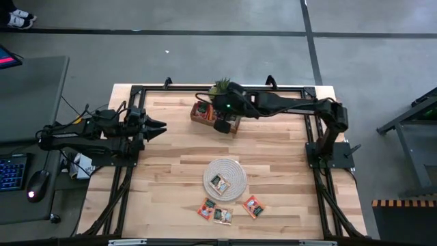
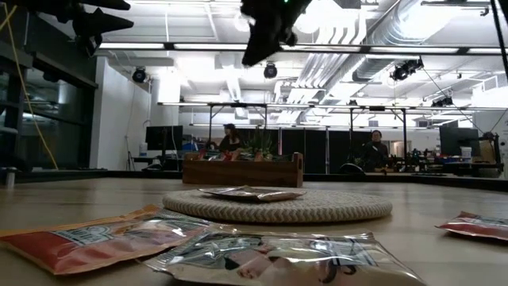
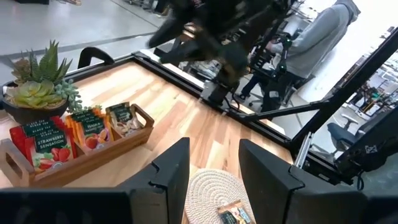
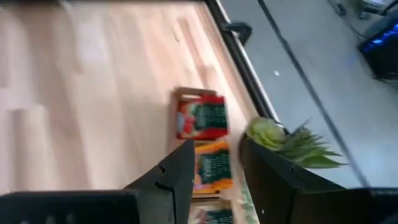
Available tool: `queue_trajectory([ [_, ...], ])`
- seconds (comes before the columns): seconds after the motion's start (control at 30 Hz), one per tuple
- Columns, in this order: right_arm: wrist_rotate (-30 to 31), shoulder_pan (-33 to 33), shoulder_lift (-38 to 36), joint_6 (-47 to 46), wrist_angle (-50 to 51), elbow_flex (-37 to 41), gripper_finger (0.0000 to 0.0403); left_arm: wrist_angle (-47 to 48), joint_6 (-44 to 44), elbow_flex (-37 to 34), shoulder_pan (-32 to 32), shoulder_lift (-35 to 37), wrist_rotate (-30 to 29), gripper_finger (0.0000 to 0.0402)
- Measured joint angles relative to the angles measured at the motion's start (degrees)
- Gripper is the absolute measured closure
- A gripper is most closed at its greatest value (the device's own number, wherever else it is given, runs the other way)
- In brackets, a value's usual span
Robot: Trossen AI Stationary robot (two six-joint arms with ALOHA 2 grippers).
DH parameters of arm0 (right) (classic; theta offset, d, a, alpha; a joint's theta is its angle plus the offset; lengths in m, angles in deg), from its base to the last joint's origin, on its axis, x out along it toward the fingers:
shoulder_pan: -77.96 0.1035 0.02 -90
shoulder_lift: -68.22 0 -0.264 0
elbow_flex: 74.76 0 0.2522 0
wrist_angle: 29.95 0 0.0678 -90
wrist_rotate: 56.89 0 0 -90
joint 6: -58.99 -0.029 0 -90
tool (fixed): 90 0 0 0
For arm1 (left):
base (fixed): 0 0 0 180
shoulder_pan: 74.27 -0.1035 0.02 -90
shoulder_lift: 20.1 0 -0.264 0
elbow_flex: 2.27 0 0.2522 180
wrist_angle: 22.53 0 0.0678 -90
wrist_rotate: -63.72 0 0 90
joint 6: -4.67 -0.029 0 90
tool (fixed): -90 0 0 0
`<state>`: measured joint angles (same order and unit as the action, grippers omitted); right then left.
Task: Pick & Place Tea
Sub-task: Put the light brown tea bag into the right section of the wooden organizer
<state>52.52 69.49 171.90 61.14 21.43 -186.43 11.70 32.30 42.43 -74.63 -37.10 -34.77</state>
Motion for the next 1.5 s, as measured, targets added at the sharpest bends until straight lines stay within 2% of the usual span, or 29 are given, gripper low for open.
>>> queue_trajectory([
  [0.23,-3.1,3.6,-3.3,-9.0,2.5,0.0,0.0287,0.5,4.3,0.0,0.0,-2.4,-1.2,0.0264],
  [0.5,-9.2,8.2,-4.0,-18.8,8.4,0.0,0.0357,-0.7,7.6,0.0,0.0,-9.9,3.3,0.0264],
  [0.63,-7.6,11.6,-4.0,-20.2,12.9,0.2,0.0398,-2.0,9.5,0.0,0.0,-15.2,5.5,0.0264],
  [0.8,-3.0,15.9,-4.1,-24.1,18.7,0.9,0.0400,-8.2,12.8,0.0,0.2,-22.5,9.4,0.0264],
  [0.9,-2.9,18.5,-4.2,-27.1,18.8,4.0,0.0401,-11.9,14.4,0.0,2.3,-26.5,9.5,0.0264],
  [1.0,-4.7,21.4,-4.2,-31.1,15.2,10.1,0.0402,-14.6,17.8,0.0,5.8,-30.6,6.7,0.0264],
  [1.23,-6.3,28.0,-5.5,-39.8,-3.9,25.6,0.0402,-19.5,29.3,0.0,17.2,-39.1,-4.1,0.0264],
  [1.37,-7.4,29.2,-5.6,-41.0,-13.2,30.5,0.0402,-26.7,35.9,0.1,23.2,-46.1,-10.4,0.0264],
  [1.5,-9.8,28.3,-5.6,-40.8,-20.6,33.5,0.0403,-36.1,40.5,0.1,26.5,-54.2,-14.9,0.0264],
])
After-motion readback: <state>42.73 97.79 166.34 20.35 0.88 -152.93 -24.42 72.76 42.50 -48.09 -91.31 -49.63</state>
